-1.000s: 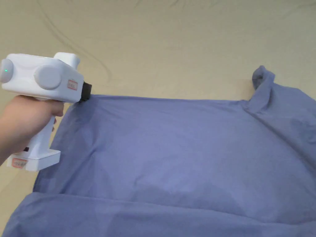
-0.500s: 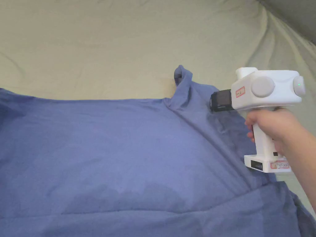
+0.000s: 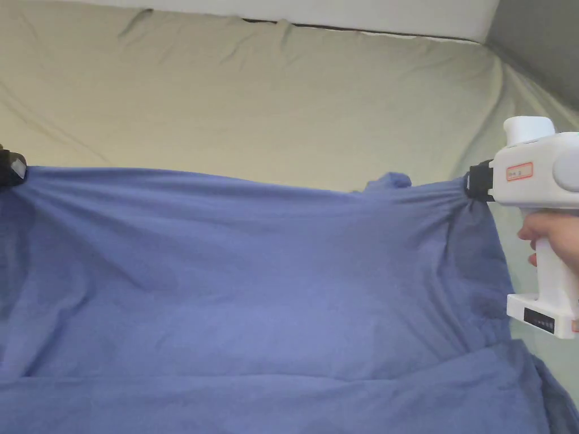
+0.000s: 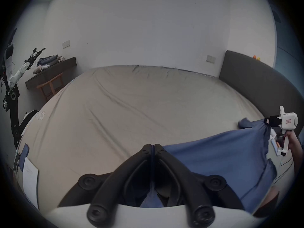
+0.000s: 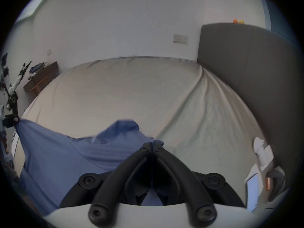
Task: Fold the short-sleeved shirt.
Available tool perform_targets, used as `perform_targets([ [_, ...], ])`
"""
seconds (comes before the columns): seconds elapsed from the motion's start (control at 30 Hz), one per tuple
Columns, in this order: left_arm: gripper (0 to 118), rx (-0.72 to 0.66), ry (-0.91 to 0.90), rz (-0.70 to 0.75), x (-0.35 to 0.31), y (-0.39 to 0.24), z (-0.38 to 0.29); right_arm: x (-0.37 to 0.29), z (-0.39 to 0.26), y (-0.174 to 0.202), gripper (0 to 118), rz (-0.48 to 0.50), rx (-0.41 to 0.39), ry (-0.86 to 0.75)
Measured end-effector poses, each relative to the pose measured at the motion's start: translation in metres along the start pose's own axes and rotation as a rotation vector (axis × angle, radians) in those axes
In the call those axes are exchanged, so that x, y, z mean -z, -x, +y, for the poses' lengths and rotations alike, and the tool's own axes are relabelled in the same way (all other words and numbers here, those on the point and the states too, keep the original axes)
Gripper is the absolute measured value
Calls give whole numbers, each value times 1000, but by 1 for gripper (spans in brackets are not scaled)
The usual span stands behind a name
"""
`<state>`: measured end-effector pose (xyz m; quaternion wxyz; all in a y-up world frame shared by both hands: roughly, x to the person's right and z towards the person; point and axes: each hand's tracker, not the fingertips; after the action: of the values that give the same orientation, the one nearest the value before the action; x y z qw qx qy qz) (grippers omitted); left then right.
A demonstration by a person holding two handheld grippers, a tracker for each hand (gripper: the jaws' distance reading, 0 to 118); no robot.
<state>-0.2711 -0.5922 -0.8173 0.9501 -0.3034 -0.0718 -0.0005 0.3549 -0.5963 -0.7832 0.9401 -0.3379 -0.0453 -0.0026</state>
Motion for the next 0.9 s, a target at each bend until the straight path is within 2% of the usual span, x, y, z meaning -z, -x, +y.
perform_targets([
  [0.17,0,-24,-20,-47,-86,3,-13,-105,-17,-10,3,42,-14,-36],
  [0.23,0,-21,-18,-56,-117,-1,-31,-138,-36,-9,3,44,-84,-30],
  [0.37,0,-32,48,-81,-152,-2,-85,-182,-96,-9,3,59,-87,-3],
  [0.53,0,-68,204,-93,-153,-2,-163,-183,-178,-3,3,42,-121,120],
  [0.63,0,-36,322,-81,-147,-5,-197,-168,-215,-4,3,35,-129,221],
  [0.7,0,-15,385,-75,-144,-5,-215,-157,-232,-5,3,-5,-176,249],
  [0.77,0,-17,370,-72,-142,-5,-226,-145,-246,-5,3,-54,-218,271],
  [0.9,0,-18,343,-61,-142,-9,-224,-133,-256,-8,3,-59,-175,246],
])
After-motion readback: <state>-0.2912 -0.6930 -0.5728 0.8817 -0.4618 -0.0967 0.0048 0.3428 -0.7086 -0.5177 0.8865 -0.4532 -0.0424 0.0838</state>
